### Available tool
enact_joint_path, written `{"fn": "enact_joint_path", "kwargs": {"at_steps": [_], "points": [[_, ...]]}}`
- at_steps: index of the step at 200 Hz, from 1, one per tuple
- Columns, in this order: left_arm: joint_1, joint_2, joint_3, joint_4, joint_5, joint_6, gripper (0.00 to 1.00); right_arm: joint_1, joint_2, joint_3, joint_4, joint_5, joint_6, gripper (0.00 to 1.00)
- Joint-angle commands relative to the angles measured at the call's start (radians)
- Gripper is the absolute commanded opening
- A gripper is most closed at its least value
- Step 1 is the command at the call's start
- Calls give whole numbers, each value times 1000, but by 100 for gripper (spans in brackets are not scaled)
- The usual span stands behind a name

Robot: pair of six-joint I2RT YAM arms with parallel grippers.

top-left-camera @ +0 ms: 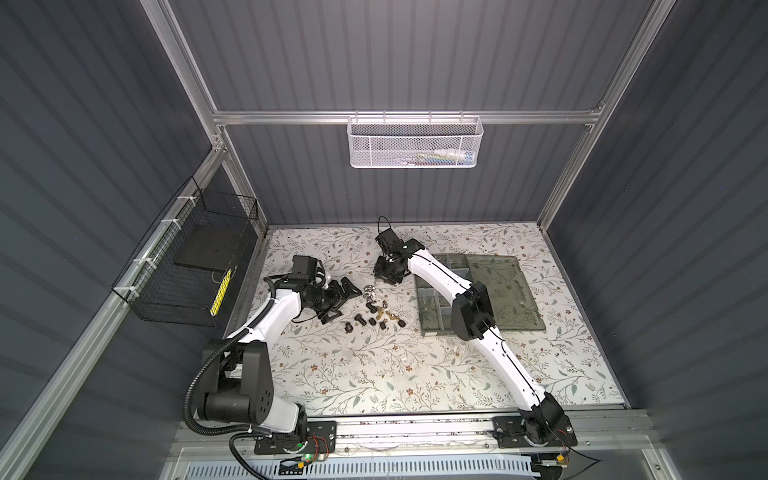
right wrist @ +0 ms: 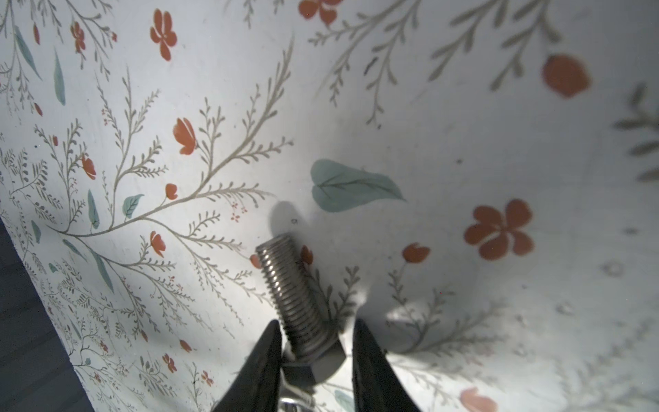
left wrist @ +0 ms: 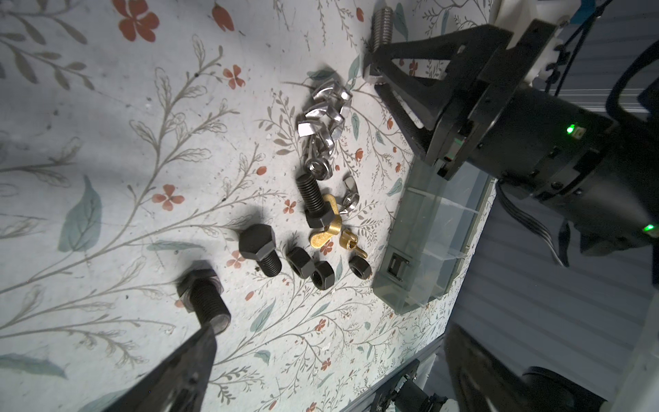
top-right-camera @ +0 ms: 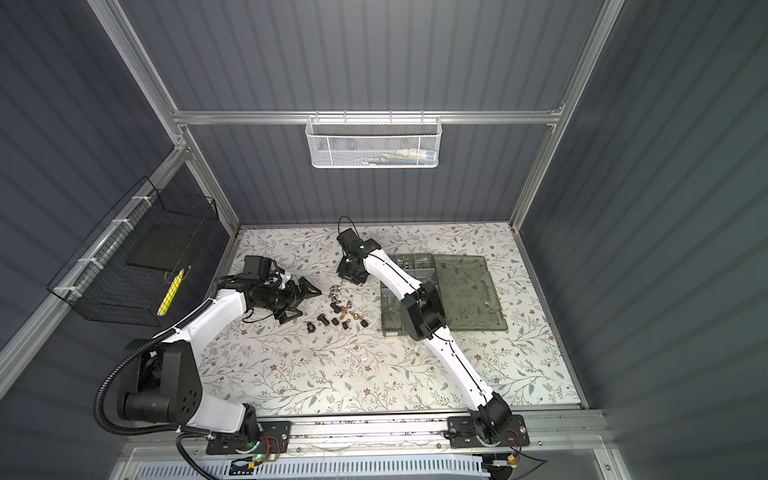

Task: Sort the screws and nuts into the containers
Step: 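Lift the held bolt and carry it over the box with the right gripper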

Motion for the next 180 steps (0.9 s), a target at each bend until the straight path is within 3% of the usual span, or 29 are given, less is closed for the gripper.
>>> {"fn": "enact_joint_path", "kwargs": {"at_steps": [1, 70, 180], "points": [[5, 4, 7, -26, 25, 30, 100, -11, 5, -64, -105, 10, -14, 32], [5, 23, 21, -2, 22, 2, 100, -40, -38, -80, -108, 15, -71, 22], [-19, 138, 118, 127, 40, -95, 100, -75, -210, -150, -105, 43, -214, 21]]}}
